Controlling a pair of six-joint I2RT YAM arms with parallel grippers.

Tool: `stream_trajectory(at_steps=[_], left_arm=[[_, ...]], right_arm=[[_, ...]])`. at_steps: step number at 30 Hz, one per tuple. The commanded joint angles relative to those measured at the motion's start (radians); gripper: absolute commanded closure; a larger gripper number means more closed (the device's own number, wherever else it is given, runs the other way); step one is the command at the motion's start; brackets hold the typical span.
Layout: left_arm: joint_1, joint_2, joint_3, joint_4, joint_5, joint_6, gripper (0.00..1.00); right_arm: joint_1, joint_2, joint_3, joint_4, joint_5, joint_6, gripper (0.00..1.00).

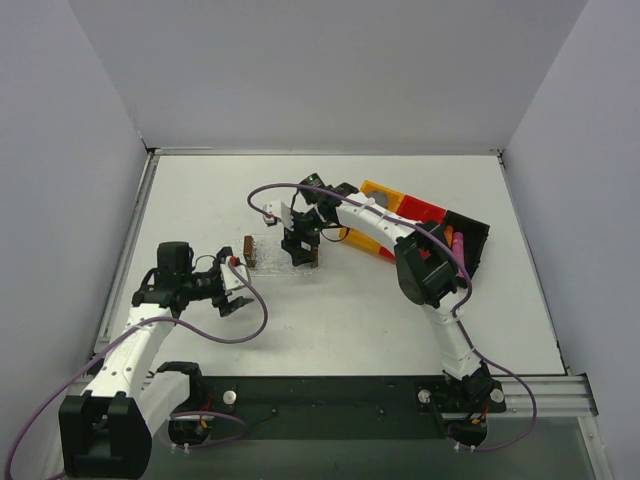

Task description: Prepare toiletry sets of a toothbrush and toothpaste on the tray

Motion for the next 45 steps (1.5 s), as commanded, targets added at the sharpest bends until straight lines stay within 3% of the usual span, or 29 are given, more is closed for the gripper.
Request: stream_trajectory(at_steps=[1,5,9,17,18,45], left_arm=[[0.006,0.004,-0.007,0.033,0.021,0.018,0.1],[0.006,0.007,-0.007,0.035,0.022,0.018,0.1],[0.006,0.008,-0.008,0.033,0.022,0.021,0.1],[0.006,0.008,-0.007,0.028,0.021,0.024,0.1],[0.006,0.007,-0.004,0.028,0.019,0.026,0.1],[0.006,-0.015,-0.016,0.036,0.028,0.015,0.1]], right_arm=[[0.005,-0.006,0.039,-0.016,-0.002,-0.018,0.42],[0.005,-0.008,0.042,-0.014,0.006,-0.018,0.4],[0.01,-0.008,0.047,-0.014,0.027,-0.02,0.25],[0.021,-0.012,0.048,0.004,0.09,-0.018,0.22],[0.021,-0.012,0.048,0.007,0.092,-0.018,0.1],[0.03,-0.08,0.036,0.023,0.147,0.023,0.02]])
